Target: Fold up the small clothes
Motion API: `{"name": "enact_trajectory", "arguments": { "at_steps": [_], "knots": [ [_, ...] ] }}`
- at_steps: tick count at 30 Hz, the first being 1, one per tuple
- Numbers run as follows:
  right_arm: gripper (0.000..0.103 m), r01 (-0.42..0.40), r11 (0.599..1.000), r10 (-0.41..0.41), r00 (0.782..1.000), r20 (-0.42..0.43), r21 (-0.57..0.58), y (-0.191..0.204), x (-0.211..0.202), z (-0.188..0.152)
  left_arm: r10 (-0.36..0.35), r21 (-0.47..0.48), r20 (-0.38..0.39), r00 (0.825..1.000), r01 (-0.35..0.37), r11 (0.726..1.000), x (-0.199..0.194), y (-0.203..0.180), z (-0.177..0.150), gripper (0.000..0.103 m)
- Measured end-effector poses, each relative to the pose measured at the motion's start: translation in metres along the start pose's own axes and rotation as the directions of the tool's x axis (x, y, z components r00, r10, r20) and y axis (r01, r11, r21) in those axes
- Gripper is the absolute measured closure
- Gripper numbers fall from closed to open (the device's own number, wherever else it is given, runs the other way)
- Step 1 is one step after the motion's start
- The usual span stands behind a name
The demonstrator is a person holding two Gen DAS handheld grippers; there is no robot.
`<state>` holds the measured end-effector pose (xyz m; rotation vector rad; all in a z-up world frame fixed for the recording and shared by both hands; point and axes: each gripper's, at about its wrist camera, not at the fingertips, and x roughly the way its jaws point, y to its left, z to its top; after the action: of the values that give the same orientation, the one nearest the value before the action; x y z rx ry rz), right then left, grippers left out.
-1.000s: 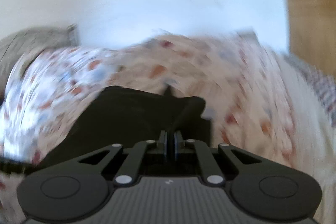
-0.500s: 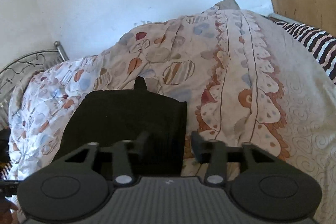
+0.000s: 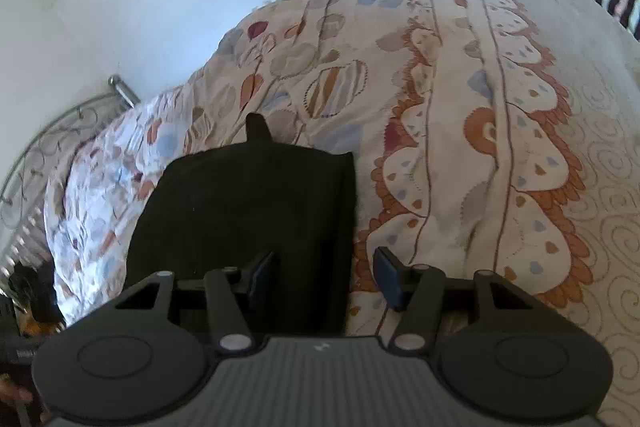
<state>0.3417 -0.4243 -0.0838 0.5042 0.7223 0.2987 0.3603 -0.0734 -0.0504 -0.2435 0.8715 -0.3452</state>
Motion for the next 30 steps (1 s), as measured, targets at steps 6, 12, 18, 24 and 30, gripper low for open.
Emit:
{"name": "enact_trajectory", "arguments": {
  "at_steps": [6, 12, 18, 24, 30],
  "knots": [
    [0.082, 0.01, 1.0, -0.01, 1.0, -0.002, -0.016, 0.012, 0.001, -0.003, -0.003, 0.022, -0.013, 1.0, 0.003, 1.0, 0.0, 0.0, 0.003, 0.001],
    [0.082, 0.034, 0.999, -0.034, 0.999, 0.0, -0.01, 0.013, 0.002, -0.004, 0.001, 0.036, -0.021, 1.0, 0.0, 0.999, 0.002, 0.001, 0.005, 0.001],
    [0.08, 0.046, 0.999, -0.046, 0.999, 0.002, -0.013, 0.014, 0.002, -0.005, 0.002, 0.033, -0.03, 1.0, -0.001, 0.999, 0.003, 0.001, 0.007, 0.001],
    [0.087, 0.08, 0.996, -0.079, 0.996, 0.034, -0.039, 0.021, -0.001, -0.009, -0.036, 0.039, -0.049, 0.998, 0.038, 0.998, 0.005, -0.001, 0.009, 0.024],
    [0.096, 0.108, 0.989, -0.099, 0.991, 0.085, -0.104, 0.042, -0.008, -0.01, -0.021, 0.079, -0.037, 0.999, 0.024, 0.997, 0.002, -0.011, 0.015, 0.091]
  ]
}}
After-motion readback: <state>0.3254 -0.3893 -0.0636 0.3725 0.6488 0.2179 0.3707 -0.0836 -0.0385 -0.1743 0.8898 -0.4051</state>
